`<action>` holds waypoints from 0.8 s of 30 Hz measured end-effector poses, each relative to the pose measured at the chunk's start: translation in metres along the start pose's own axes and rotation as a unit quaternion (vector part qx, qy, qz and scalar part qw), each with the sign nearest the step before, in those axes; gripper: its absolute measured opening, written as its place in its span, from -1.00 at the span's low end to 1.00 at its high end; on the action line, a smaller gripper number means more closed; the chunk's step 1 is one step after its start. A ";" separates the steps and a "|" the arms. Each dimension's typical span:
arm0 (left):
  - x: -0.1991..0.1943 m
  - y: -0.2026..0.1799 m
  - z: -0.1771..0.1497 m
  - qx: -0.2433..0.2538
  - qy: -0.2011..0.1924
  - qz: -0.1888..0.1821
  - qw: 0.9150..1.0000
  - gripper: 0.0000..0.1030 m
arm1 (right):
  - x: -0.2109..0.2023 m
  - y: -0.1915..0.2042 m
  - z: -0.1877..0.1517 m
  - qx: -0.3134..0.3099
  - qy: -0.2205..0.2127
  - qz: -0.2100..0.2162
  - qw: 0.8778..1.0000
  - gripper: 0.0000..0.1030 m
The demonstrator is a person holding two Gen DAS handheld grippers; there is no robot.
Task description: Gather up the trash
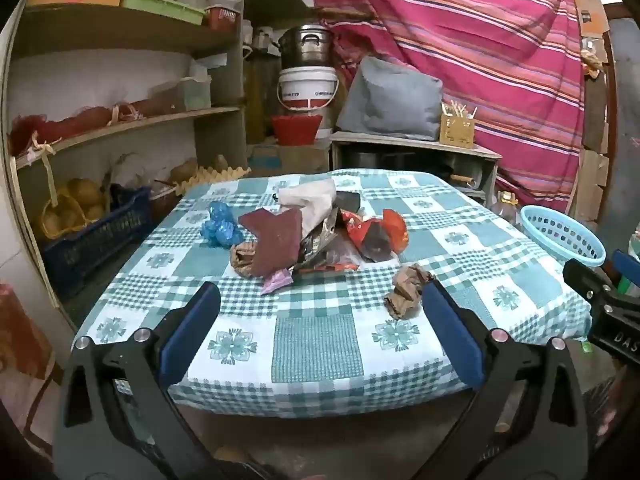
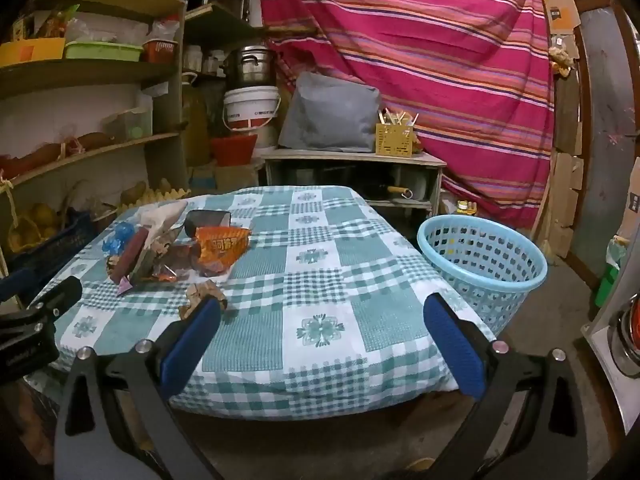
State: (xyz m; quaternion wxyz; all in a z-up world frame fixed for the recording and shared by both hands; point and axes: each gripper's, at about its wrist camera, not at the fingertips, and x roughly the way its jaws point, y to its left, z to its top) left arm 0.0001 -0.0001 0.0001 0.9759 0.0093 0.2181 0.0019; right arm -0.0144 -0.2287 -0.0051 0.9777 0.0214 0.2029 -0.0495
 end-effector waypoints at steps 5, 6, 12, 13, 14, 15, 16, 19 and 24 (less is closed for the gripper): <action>0.001 -0.004 0.005 0.002 -0.004 0.000 1.000 0.90 | -0.002 -0.002 0.001 0.010 -0.003 0.001 1.000 0.92; -0.004 -0.007 0.003 0.004 -0.014 0.005 1.000 0.90 | -0.002 -0.002 0.001 0.010 -0.003 0.001 1.000 0.92; -0.002 -0.006 0.002 0.004 -0.012 0.000 1.000 0.90 | -0.001 0.004 0.003 0.001 -0.004 -0.006 1.000 0.92; -0.002 -0.006 0.002 0.004 -0.012 0.001 1.000 0.90 | -0.005 0.004 0.003 0.002 -0.008 -0.008 1.000 0.92; -0.002 -0.005 0.002 0.003 -0.011 0.001 1.000 0.90 | -0.005 0.003 0.003 0.003 -0.008 -0.008 1.000 0.92; -0.002 -0.006 0.003 0.003 -0.011 0.001 1.000 0.90 | -0.005 0.003 0.003 0.003 -0.009 -0.010 1.000 0.92; -0.002 -0.005 0.002 0.003 -0.011 -0.001 1.000 0.90 | -0.005 0.002 0.003 0.002 -0.009 -0.011 1.000 0.92; -0.002 -0.005 0.002 0.003 -0.011 0.000 1.000 0.90 | -0.005 0.001 0.003 0.005 -0.009 -0.014 1.000 0.92; -0.003 -0.004 0.003 0.003 -0.012 0.000 1.000 0.90 | -0.004 -0.002 0.003 0.009 -0.011 -0.018 1.000 0.92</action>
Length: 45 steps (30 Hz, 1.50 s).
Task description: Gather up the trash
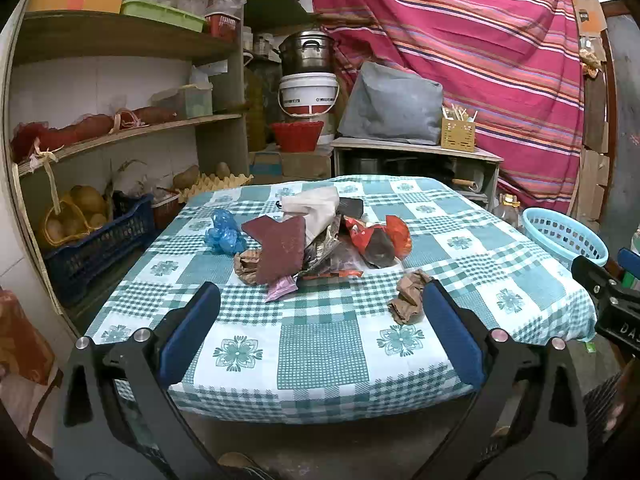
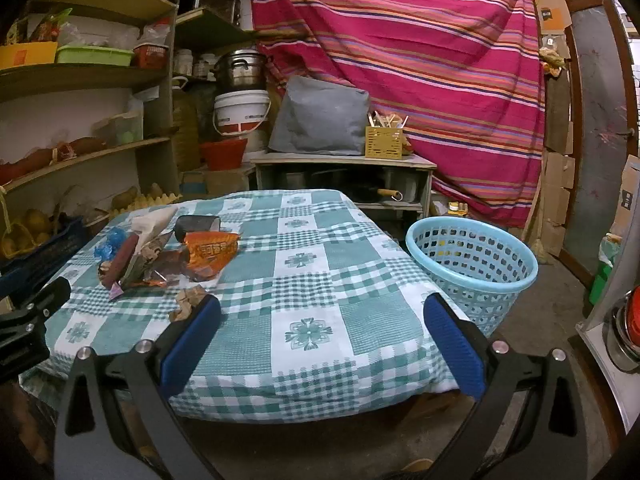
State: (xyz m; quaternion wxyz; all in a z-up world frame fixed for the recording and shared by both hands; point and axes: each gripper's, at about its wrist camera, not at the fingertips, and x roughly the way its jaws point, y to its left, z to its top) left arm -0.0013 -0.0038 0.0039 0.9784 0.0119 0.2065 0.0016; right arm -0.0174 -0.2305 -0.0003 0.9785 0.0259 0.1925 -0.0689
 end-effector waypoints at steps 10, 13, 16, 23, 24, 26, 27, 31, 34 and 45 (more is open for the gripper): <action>0.003 0.005 -0.004 0.003 -0.001 -0.002 1.000 0.90 | 0.002 0.000 -0.002 -0.005 0.003 -0.008 1.000 0.92; 0.003 0.004 -0.004 0.004 -0.001 -0.002 1.000 0.90 | 0.001 0.000 -0.002 -0.005 0.003 -0.008 1.000 0.92; 0.003 0.005 -0.004 0.003 0.000 0.000 1.000 0.90 | 0.002 0.001 -0.002 -0.006 0.004 -0.009 1.000 0.92; 0.001 0.008 -0.001 0.002 -0.002 0.000 1.000 0.90 | 0.002 0.000 -0.002 -0.006 0.004 -0.009 1.000 0.92; 0.002 0.008 -0.001 0.002 -0.001 0.000 1.000 0.90 | 0.002 0.000 -0.002 -0.006 0.004 -0.009 1.000 0.92; 0.001 0.008 -0.001 0.002 -0.002 0.001 1.000 0.90 | 0.002 0.000 -0.002 -0.006 0.004 -0.009 1.000 0.92; 0.001 0.009 -0.001 0.003 -0.002 0.001 1.000 0.90 | 0.002 0.000 -0.002 -0.007 0.004 -0.009 1.000 0.92; 0.001 0.009 -0.001 0.003 -0.002 0.001 1.000 0.90 | 0.002 0.000 -0.002 -0.006 0.004 -0.009 1.000 0.92; 0.001 0.009 -0.001 0.002 -0.002 0.001 1.000 0.90 | 0.001 0.000 -0.002 -0.007 0.004 -0.009 1.000 0.92; 0.001 0.008 -0.001 0.003 -0.003 0.001 1.000 0.90 | 0.002 0.001 -0.001 -0.007 0.004 -0.009 1.000 0.92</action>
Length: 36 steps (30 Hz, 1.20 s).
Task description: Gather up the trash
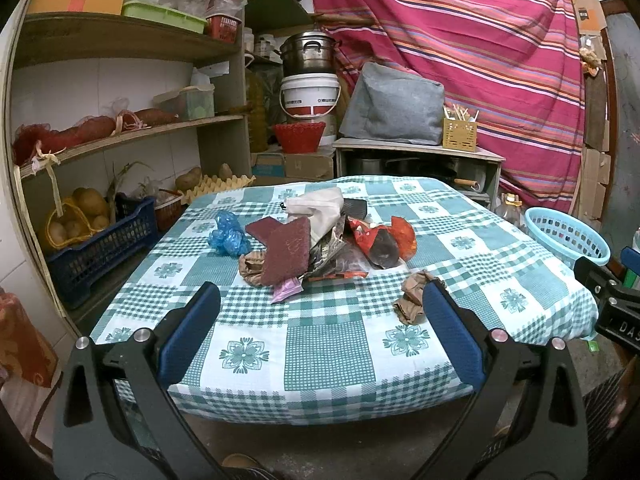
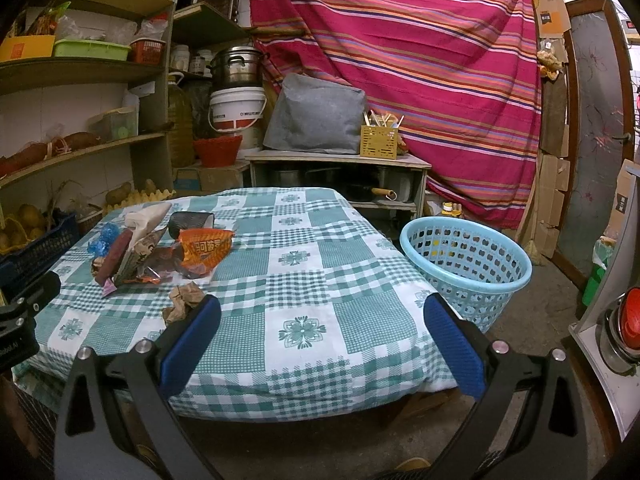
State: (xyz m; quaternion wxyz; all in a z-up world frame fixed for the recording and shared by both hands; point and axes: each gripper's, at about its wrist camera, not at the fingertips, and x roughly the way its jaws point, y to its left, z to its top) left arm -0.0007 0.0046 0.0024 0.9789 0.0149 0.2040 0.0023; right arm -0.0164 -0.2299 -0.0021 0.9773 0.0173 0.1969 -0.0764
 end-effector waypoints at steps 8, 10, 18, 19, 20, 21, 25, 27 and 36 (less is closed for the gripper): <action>0.000 -0.001 0.000 0.000 0.001 0.001 1.000 0.90 | 0.000 0.000 0.000 0.000 0.001 0.000 1.000 0.92; 0.000 0.000 0.000 0.000 0.000 0.000 1.000 0.90 | 0.000 0.000 0.000 0.000 0.001 0.000 1.000 0.92; 0.000 0.001 0.000 0.001 0.001 0.001 1.000 0.90 | 0.000 0.000 0.001 -0.001 0.001 0.000 1.000 0.92; 0.000 0.001 0.000 0.001 0.000 0.001 1.000 0.90 | 0.000 0.000 0.000 -0.001 0.001 0.000 1.000 0.92; 0.000 0.001 0.000 0.000 0.000 0.001 1.000 0.90 | 0.000 0.000 0.001 -0.001 0.001 0.000 1.000 0.92; 0.000 0.002 0.000 0.000 0.000 0.001 1.000 0.90 | 0.000 0.000 0.001 0.000 0.001 0.000 1.000 0.92; 0.000 0.001 0.000 0.001 0.000 0.001 1.000 0.90 | 0.000 0.000 0.001 0.000 0.001 -0.001 1.000 0.92; 0.000 0.001 0.000 0.000 0.000 0.001 1.000 0.90 | 0.000 0.000 0.001 -0.001 0.001 -0.001 1.000 0.92; 0.001 0.003 0.001 0.000 0.002 0.001 1.000 0.90 | 0.001 0.000 0.000 -0.001 0.002 -0.001 1.000 0.92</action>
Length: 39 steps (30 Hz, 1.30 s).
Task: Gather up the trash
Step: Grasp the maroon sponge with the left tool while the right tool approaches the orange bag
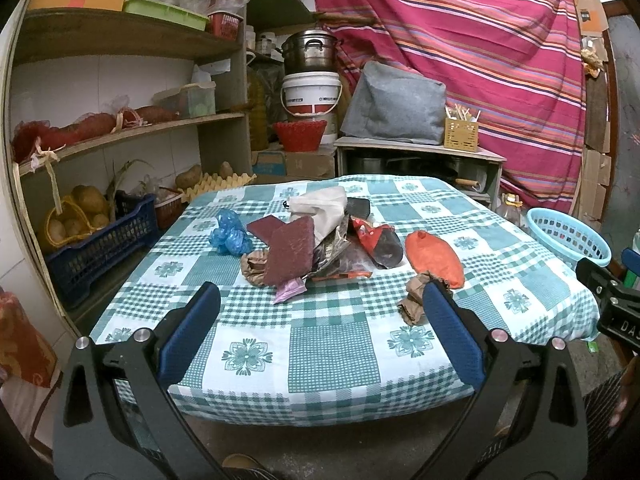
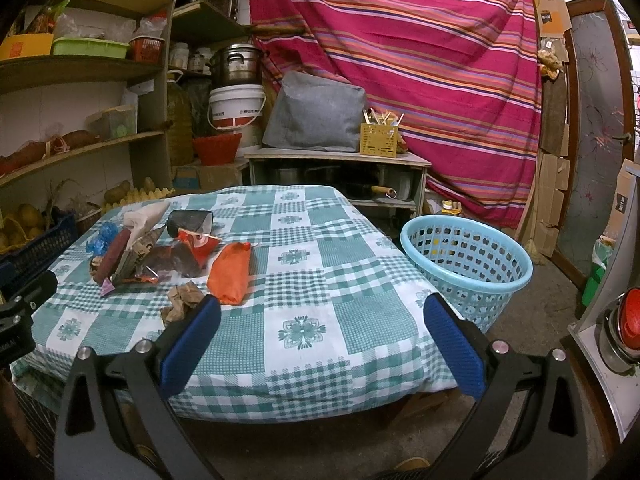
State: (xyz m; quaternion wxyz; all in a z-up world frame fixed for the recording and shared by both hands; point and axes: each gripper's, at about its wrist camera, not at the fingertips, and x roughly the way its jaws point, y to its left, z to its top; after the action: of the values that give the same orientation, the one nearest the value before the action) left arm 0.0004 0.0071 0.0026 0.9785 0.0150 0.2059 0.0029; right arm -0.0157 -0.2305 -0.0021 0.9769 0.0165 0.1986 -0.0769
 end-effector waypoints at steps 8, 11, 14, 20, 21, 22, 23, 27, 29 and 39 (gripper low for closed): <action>0.002 0.002 -0.001 0.000 0.001 0.000 1.000 0.90 | 0.000 0.000 -0.001 0.000 0.002 0.000 1.000 0.92; 0.003 0.003 -0.002 -0.001 0.002 0.000 1.000 0.90 | 0.002 -0.001 -0.003 -0.001 0.004 -0.001 1.000 0.92; 0.005 0.004 -0.004 -0.001 0.004 -0.001 1.000 0.90 | 0.004 -0.002 -0.005 0.000 0.006 -0.001 1.000 0.92; 0.020 0.004 -0.007 -0.002 0.017 -0.003 1.000 0.90 | 0.013 0.000 -0.006 -0.001 0.014 0.001 1.000 0.92; 0.022 0.004 -0.006 -0.002 0.018 -0.003 1.000 0.90 | 0.014 0.000 -0.006 -0.001 0.014 0.001 1.000 0.92; 0.025 0.004 -0.007 -0.002 0.022 -0.004 1.000 0.90 | 0.014 -0.001 -0.007 -0.001 0.013 0.001 1.000 0.92; 0.027 0.004 -0.006 -0.001 0.024 -0.005 1.000 0.90 | 0.017 0.001 -0.005 -0.002 0.013 0.000 1.000 0.92; 0.037 0.006 -0.001 0.000 0.029 -0.007 1.000 0.90 | 0.027 0.001 0.000 -0.009 0.012 -0.006 1.000 0.92; 0.045 0.009 0.004 -0.002 0.028 -0.008 1.000 0.90 | 0.034 0.001 0.005 -0.015 0.009 -0.006 1.000 0.92; 0.107 0.028 0.045 0.013 0.051 -0.001 0.999 0.90 | 0.083 0.013 0.028 -0.049 0.030 -0.003 0.998 0.92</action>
State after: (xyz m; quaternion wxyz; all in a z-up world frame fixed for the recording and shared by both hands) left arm 0.1162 0.0349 0.0020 0.9664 0.0276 0.2557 0.0000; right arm 0.0729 -0.2314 -0.0085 0.9698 -0.0300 0.2319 -0.0695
